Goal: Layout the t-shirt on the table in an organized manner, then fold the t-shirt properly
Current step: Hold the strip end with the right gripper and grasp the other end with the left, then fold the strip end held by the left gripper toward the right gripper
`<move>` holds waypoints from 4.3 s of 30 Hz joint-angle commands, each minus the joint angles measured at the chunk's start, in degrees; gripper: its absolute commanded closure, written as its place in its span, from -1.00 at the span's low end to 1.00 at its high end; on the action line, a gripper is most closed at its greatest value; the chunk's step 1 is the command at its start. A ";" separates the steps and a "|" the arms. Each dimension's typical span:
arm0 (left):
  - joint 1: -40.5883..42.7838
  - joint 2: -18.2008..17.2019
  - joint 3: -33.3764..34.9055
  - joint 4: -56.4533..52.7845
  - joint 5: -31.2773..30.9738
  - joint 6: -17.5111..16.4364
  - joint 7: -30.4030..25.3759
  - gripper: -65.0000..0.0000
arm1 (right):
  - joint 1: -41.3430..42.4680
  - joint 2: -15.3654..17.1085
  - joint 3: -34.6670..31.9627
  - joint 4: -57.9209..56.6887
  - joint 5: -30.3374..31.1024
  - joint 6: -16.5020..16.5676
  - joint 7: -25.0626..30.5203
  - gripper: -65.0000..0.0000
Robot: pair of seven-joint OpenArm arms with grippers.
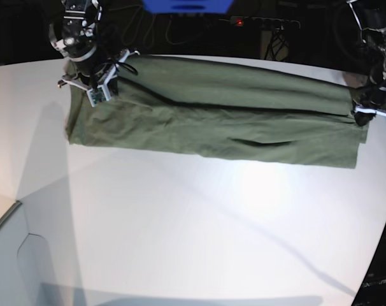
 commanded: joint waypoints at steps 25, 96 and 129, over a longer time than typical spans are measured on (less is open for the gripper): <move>3.78 0.53 -0.30 15.93 1.05 0.83 1.88 0.98 | 0.13 -0.12 0.14 0.84 0.45 0.43 0.86 1.00; 12.48 15.13 11.66 44.15 13.89 0.91 1.88 1.00 | 1.27 -0.03 -0.21 0.84 0.36 0.43 0.86 1.00; 9.40 15.13 49.20 36.77 13.89 1.44 1.44 1.00 | 1.18 -0.12 0.14 0.93 0.28 0.43 0.86 1.00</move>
